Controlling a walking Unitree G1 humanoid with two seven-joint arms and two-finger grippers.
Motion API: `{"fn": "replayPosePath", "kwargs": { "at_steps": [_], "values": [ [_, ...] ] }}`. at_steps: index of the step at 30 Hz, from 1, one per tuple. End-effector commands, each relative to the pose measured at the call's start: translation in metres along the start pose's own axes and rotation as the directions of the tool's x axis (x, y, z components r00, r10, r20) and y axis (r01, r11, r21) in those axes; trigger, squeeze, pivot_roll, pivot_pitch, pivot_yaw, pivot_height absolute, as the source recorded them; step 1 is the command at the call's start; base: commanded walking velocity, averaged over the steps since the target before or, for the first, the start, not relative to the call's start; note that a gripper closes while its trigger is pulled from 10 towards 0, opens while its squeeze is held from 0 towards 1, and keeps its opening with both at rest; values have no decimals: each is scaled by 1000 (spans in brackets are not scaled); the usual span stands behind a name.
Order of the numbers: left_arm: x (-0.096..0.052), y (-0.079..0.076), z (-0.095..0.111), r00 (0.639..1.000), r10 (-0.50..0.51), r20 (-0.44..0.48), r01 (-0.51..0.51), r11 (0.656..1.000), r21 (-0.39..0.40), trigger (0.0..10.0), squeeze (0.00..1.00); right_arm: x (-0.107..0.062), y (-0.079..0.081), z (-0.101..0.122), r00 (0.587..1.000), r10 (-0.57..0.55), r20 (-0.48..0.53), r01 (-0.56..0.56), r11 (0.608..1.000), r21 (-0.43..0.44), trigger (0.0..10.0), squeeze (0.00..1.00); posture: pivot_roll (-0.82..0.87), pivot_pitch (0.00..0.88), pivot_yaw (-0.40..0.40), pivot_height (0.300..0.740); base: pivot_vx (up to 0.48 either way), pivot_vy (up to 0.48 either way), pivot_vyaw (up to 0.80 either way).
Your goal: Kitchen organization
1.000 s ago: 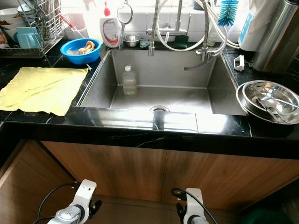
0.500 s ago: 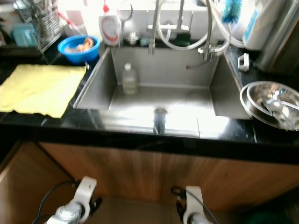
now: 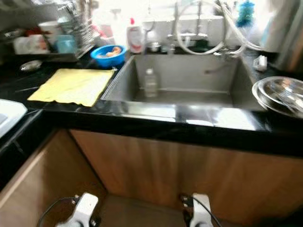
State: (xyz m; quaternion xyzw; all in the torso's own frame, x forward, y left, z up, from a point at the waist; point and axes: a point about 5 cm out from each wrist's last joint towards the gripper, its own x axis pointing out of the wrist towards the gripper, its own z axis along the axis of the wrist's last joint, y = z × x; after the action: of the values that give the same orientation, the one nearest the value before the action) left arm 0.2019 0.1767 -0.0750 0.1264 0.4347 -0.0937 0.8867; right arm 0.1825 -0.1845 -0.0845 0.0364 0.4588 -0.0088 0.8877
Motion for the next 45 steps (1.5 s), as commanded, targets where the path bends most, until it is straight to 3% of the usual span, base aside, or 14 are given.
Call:
{"fn": "replayPosePath", "kwargs": {
  "at_steps": [1,17,27,37,39,45],
  "values": [
    [2,4,15,999,19,41,-18,1000,-6,10000,0,1,3,2,1000,6,8,-6,1000,2,10000,0,-17,0,28,740,0,0,0],
    [2,1,16,999,4,49,-3,1000,-6,10000,0,1,3,2,1000,5,11,-5,1000,1,10000,0,-19,0,29,740,0,0,0],
    [1,9,20,997,8,80,-9,1000,8,10000,0,1,4,8,998,16,67,-15,1000,-15,10000,0,-46,0,36,740,0,0,0],
    [-4,24,20,986,9,164,-16,999,38,10000,0,-1,1,13,991,-22,133,24,1000,-16,10000,0,-58,0,31,740,0,0,0],
    [-8,33,22,974,18,225,-32,998,59,10000,0,-1,0,13,986,-47,162,44,999,22,10000,0,-70,0,30,740,0,0,0],
    [-16,45,26,944,13,329,-37,997,67,10000,0,-2,-2,14,981,-69,184,70,998,1,10000,0,-76,0,25,740,0,0,0]
  ]
}}
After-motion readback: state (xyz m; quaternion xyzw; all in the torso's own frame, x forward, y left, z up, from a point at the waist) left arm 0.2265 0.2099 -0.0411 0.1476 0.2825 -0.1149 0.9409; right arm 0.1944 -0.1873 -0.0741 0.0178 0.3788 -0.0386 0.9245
